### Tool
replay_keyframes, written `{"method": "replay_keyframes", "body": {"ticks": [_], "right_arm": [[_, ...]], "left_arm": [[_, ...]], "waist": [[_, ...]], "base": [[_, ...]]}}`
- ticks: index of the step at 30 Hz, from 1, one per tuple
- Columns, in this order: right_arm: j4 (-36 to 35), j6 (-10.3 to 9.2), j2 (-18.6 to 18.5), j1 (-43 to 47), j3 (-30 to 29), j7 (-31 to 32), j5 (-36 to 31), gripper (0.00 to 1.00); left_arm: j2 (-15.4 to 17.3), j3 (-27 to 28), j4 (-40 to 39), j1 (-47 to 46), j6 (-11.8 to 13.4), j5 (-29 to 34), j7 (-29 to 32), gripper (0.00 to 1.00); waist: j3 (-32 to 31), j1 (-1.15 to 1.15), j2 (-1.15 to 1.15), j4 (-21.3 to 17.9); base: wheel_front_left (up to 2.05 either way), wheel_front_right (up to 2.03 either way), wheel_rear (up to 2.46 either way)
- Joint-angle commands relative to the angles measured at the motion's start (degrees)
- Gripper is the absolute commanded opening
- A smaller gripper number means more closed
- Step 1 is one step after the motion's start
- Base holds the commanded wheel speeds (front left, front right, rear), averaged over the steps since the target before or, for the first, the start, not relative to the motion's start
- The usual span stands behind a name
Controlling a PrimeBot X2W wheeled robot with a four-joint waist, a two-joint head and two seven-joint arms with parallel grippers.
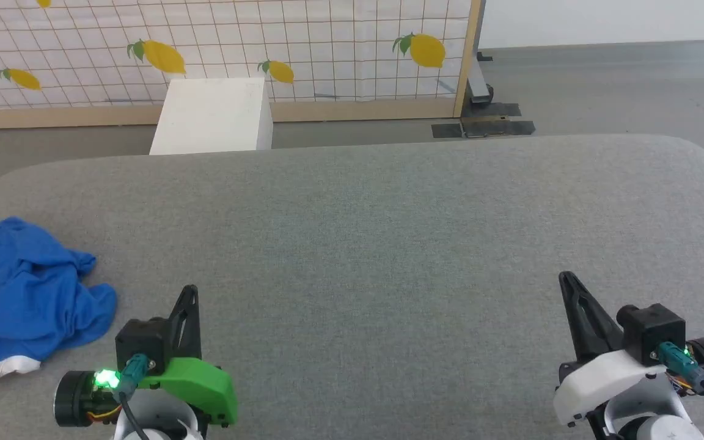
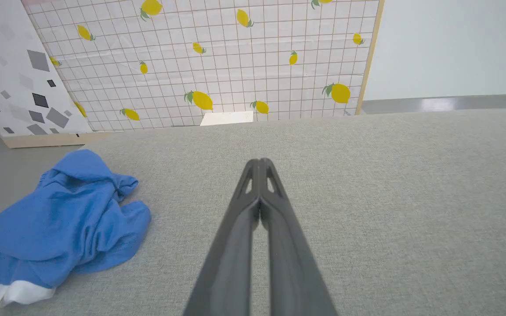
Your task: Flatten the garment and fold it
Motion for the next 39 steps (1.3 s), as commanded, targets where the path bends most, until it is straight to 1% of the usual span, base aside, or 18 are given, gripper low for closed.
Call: {"method": "replay_keyframes", "body": {"ticks": [1,38,39], "right_arm": [[0.0,-0.1,0.1,-1.0,0.1,0.2,-0.4,0.0],[0.0,-0.1,0.1,-1.0,0.1,0.2,-0.4,0.0],[0.0,0.0,0.0,0.0,0.0,0.0,0.0,1.0]], "left_arm": [[-0.3,0.2,0.2,-1.0,-0.1,0.6,0.1,0.0],[-0.3,0.2,0.2,-1.0,-0.1,0.6,0.1,0.0],[0.0,0.0,0.0,0.0,0.0,0.0,0.0,1.0]], "waist": [[0.0,0.0,0.0,0.0],[0.0,0.0,0.0,0.0],[0.0,0.0,0.0,0.0]], "base": [[0.0,0.0,0.0],[0.0,0.0,0.0],[0.0,0.0,0.0]]}}
